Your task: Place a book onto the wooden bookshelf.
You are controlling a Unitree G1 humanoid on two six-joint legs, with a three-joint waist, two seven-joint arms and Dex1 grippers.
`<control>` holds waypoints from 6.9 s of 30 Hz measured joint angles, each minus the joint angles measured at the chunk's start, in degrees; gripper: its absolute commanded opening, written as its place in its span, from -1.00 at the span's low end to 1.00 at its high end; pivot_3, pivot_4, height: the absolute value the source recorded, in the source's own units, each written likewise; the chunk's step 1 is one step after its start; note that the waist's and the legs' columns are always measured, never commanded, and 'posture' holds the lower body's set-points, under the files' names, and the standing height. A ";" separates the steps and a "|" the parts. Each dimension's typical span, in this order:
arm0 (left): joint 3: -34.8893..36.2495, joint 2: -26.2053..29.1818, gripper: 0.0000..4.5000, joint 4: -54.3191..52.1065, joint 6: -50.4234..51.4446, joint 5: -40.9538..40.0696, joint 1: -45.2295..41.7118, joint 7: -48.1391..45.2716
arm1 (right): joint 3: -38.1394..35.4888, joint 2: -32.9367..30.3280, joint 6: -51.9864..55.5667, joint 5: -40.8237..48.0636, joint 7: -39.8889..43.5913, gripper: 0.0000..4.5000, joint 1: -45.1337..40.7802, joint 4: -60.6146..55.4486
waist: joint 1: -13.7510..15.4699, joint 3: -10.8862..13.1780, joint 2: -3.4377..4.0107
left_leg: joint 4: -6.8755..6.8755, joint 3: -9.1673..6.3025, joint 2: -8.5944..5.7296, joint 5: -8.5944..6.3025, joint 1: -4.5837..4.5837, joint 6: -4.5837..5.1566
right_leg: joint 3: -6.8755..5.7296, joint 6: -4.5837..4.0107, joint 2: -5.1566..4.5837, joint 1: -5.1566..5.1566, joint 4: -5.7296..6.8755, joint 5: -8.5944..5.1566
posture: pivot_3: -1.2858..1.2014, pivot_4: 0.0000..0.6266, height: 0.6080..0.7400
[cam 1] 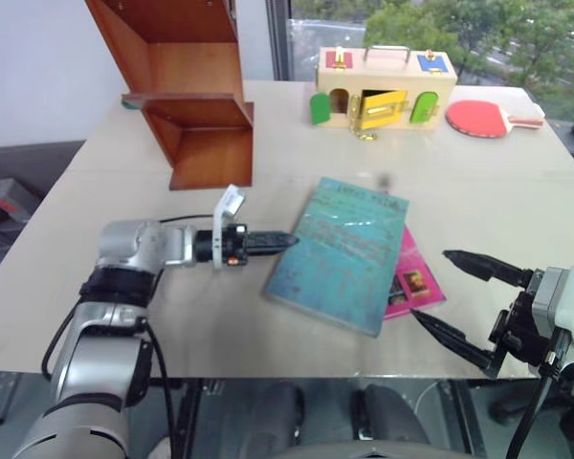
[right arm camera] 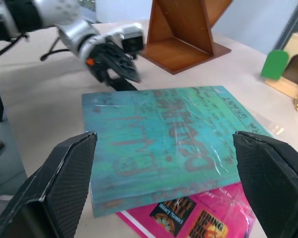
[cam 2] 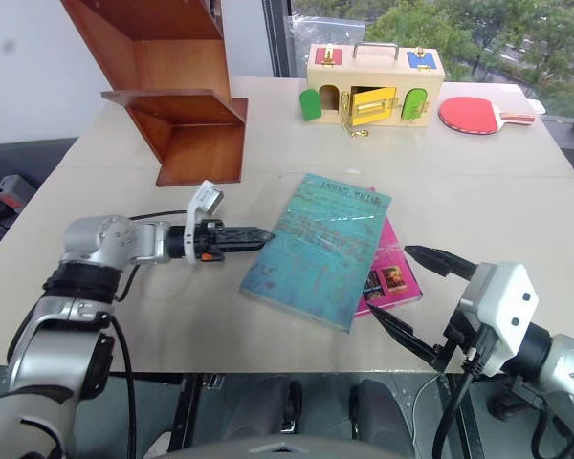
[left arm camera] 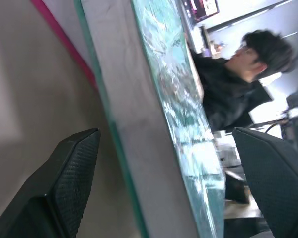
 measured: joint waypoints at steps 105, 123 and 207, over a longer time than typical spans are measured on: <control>-1.43 -10.15 1.00 -13.30 -31.91 13.43 0.97 10.15 | 19.78 -0.09 -6.64 -35.87 15.09 -0.95 -21.97 31.72 | 0.25 0.64 0.26 | 0.38 0.28 -0.11 0.00 -0.18 0.00 | 0.40 0.01 -0.19 -0.38 0.58 0.02 | 0.03 -0.52 1.00; 13.53 -4.96 1.00 -12.13 -27.89 5.92 2.04 5.68 | 1.84 2.18 3.88 -36.29 2.59 -0.95 -7.70 26.90 | -0.41 0.69 0.18 | 0.33 0.29 -0.01 0.13 -0.17 -0.22 | 0.57 0.02 -0.32 -0.46 0.61 0.01 | 0.03 -0.52 1.00; 13.80 4.39 1.00 -43.32 -43.31 1.22 40.84 -0.62 | 17.33 -0.44 11.35 -26.42 6.56 -0.95 -23.29 27.83 | 0.20 0.07 0.25 | 0.02 0.14 0.04 0.04 -0.88 -0.06 | -0.22 0.01 -0.70 -0.78 -0.13 0.07 | 0.03 -0.52 1.00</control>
